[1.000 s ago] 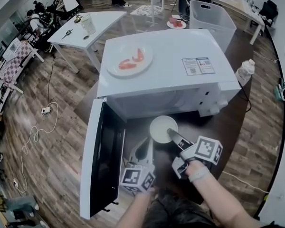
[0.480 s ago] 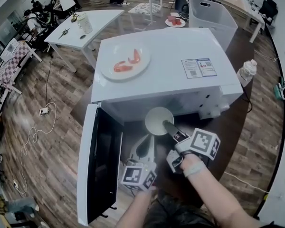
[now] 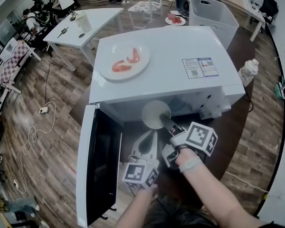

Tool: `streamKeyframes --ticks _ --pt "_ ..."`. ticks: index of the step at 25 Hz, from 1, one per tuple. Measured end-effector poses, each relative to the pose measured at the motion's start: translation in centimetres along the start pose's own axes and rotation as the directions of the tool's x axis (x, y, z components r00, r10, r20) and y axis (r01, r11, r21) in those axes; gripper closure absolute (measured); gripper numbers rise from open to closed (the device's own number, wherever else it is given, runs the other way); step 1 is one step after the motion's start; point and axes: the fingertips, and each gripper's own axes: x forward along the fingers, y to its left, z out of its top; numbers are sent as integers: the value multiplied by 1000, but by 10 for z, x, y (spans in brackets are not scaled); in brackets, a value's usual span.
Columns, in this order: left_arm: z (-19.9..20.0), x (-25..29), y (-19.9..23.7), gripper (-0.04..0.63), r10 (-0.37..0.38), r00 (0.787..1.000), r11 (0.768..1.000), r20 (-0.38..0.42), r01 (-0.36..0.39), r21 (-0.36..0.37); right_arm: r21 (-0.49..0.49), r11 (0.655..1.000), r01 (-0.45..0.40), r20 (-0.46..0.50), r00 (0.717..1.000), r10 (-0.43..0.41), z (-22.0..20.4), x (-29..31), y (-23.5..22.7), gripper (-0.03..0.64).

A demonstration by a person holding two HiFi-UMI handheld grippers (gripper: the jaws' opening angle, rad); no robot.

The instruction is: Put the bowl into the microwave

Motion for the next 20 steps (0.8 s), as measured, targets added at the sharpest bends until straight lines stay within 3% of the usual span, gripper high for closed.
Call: streamKeyframes --ticks 11,20 --pt "3 11 4 595 -3 1000 1000 0 3 -13 -8 1000 7 1 1000 -7 5 9 2 466" --pt "7 19 4 595 -11 1000 999 9 12 -36 -113 993 -18 -35 999 14 10 9 8 423"
